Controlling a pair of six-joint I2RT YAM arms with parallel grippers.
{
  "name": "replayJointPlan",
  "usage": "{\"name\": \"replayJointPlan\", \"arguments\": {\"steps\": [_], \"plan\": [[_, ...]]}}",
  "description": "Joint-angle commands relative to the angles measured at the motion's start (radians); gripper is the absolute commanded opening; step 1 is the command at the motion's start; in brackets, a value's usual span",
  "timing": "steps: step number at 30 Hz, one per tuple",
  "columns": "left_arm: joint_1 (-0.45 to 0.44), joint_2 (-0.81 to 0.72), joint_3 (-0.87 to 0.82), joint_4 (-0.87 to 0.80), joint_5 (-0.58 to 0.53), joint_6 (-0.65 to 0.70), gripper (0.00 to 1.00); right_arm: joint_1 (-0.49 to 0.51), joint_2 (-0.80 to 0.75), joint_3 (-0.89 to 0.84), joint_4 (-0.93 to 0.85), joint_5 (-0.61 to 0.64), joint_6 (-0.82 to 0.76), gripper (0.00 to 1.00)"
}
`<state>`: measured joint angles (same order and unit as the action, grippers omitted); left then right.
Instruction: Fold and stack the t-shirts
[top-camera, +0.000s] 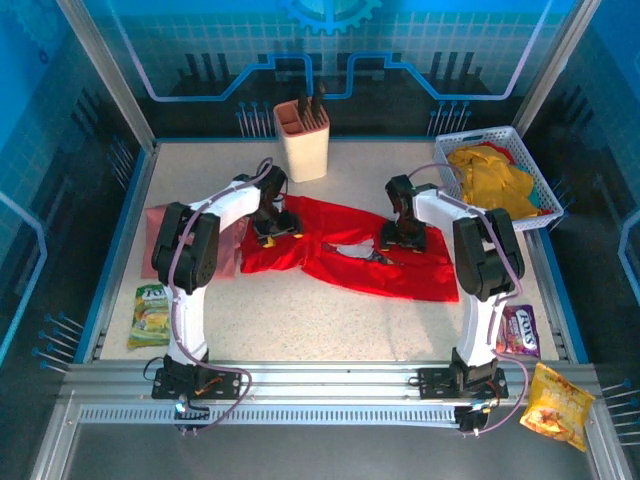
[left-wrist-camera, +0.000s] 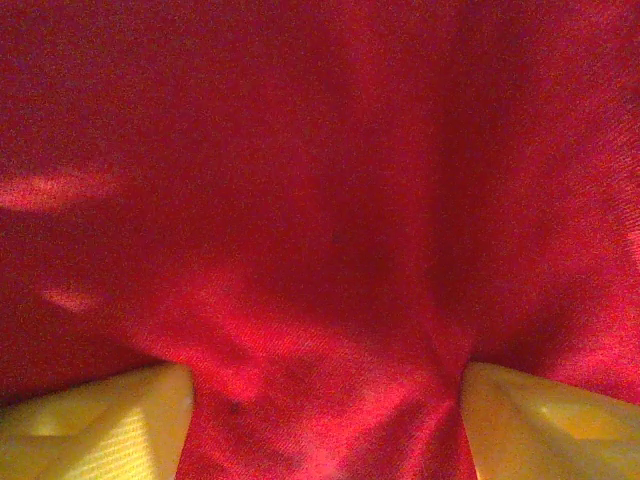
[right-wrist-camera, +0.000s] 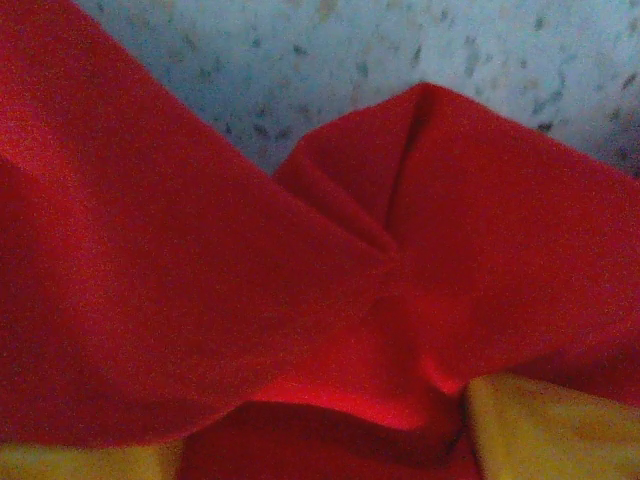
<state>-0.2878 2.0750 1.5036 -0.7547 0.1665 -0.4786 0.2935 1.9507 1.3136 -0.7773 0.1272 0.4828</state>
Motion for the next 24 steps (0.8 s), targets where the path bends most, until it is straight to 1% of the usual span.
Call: {"name": "replayJointPlan", "arguments": {"steps": [1,5,6,7,11,16,21,24], "plan": [[-0.027,0.039,0.022,-0.011,0.034,0.028,0.71,0.037,-0.057,-0.102,-0.041,-0.014,0.067,0.73],[-0.053,0.068,0.05,-0.018,0.048,0.024,0.71,0.105,-0.14,-0.198,-0.019,-0.036,0.125,0.72],[-0.064,0.078,0.065,-0.023,0.049,0.025,0.71,0.133,-0.153,-0.216,-0.018,-0.038,0.142,0.68],[-0.074,0.089,0.084,-0.031,0.051,0.025,0.71,0.166,-0.165,-0.231,-0.023,-0.038,0.166,0.67],[-0.115,0.153,0.194,-0.082,0.053,0.039,0.71,0.289,-0.219,-0.269,-0.046,0.014,0.237,0.69],[-0.163,0.269,0.397,-0.156,0.07,0.058,0.7,0.429,-0.294,-0.309,-0.03,0.003,0.363,0.73],[-0.209,0.398,0.623,-0.232,0.094,0.064,0.7,0.58,-0.315,-0.349,0.022,-0.007,0.54,0.75],[-0.241,0.461,0.751,-0.262,0.12,0.072,0.7,0.646,-0.312,-0.343,0.035,0.003,0.599,0.75]]}}
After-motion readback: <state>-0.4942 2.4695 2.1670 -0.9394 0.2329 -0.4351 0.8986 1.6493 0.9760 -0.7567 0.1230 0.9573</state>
